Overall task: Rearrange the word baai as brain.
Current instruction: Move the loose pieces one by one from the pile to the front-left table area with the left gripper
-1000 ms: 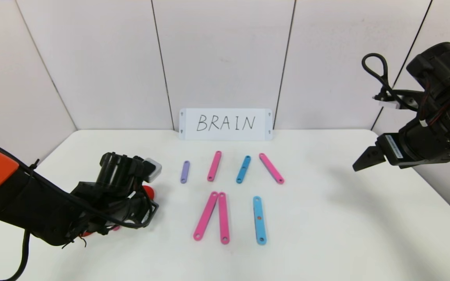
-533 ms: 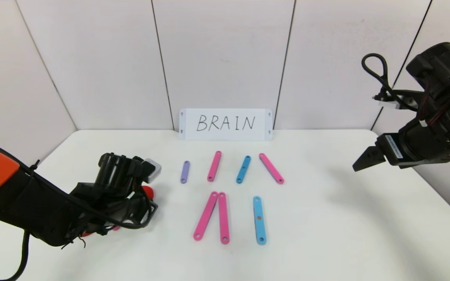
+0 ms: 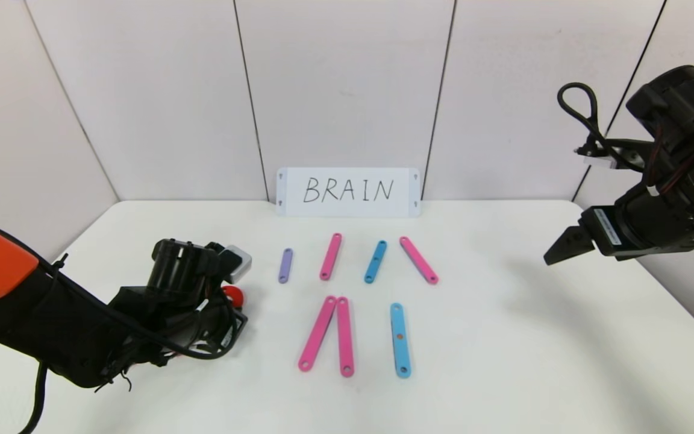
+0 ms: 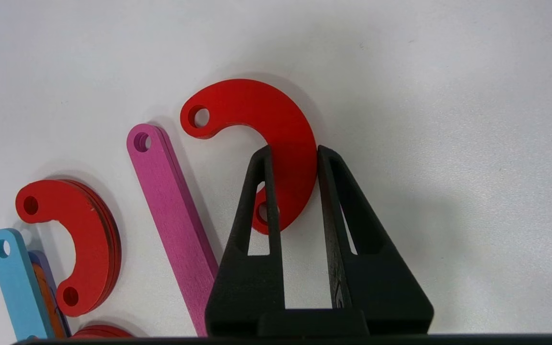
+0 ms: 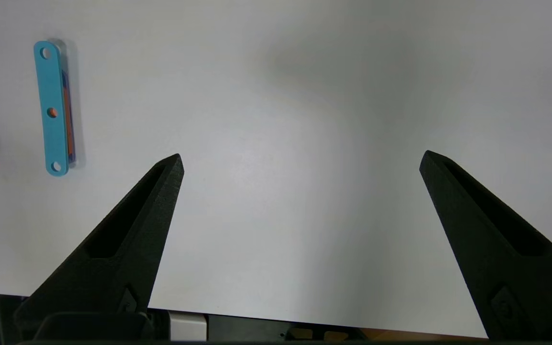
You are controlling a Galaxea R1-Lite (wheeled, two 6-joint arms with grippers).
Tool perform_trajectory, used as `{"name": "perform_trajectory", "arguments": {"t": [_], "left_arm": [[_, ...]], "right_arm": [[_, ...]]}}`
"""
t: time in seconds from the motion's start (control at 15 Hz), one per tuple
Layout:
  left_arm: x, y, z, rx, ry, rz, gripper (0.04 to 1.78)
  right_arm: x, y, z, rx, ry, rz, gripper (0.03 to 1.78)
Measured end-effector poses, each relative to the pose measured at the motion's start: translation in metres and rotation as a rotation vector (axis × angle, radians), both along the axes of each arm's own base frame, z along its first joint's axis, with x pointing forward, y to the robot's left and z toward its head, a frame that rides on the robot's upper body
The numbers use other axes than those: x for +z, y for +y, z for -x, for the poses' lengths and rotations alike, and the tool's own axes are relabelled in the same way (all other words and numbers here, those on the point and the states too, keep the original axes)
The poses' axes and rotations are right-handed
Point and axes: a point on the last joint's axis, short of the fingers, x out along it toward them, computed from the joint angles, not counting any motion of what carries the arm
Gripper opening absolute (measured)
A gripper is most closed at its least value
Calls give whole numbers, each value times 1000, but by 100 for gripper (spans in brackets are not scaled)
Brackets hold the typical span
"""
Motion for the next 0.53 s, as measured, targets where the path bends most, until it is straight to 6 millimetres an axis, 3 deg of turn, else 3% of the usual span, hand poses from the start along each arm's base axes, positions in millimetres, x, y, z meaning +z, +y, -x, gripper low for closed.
{"name": "perform_trajectory", "arguments": {"t": [0.53], "left_arm": [[-1,3,1,1,2,-14,29]], "right_arm": [[0,0,-1,0,1,0,172]]}}
